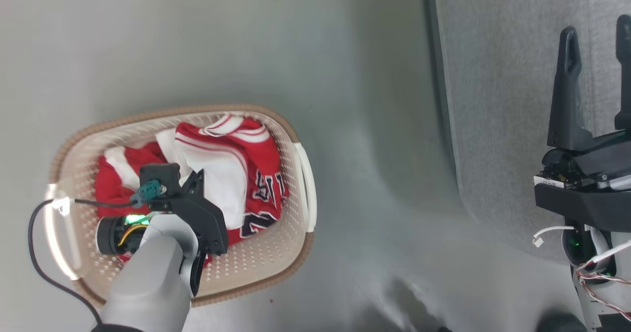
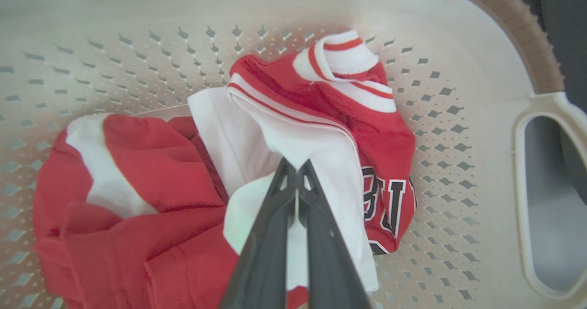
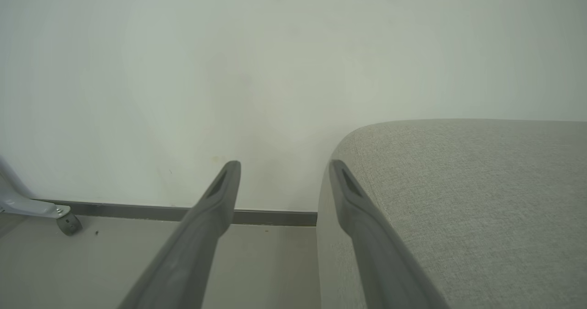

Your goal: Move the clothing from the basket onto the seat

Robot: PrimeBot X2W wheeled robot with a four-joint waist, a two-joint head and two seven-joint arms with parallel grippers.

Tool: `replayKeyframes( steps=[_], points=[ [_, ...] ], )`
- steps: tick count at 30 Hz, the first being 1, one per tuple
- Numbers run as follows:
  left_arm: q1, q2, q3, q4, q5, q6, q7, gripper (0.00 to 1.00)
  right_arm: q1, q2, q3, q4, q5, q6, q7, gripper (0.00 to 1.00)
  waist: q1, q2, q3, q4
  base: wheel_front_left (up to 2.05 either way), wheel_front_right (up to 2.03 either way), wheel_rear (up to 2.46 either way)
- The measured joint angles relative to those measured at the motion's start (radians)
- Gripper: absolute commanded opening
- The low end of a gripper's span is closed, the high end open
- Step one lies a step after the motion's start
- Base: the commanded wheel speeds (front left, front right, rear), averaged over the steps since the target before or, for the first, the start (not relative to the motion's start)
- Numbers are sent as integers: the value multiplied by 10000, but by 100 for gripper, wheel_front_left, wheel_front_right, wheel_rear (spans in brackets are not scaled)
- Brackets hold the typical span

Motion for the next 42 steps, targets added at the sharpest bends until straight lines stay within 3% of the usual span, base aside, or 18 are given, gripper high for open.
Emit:
replayKeyframes(
  steps=[6, 22, 42],
  points=[
    [493, -8, -136, -420, -282, -186, -173, 0, 208, 0, -29, 554, 0, 33, 2, 100, -1, 0, -804, 290, 0, 0, 0],
    [1780, -27, -550, -1563, -522, -167, -431, 0, 1305, -46, -86, 1699, -2, 174, 2, 100, -2, -1, -3148, 1041, 0, 0, 0],
    [3020, 236, -33, -4980, 69, -96, -431, 0, 3051, 211, 343, 2424, -6, 186, 4, 100, -1, -2, -6152, 2083, 0, 0, 0]
  ],
)
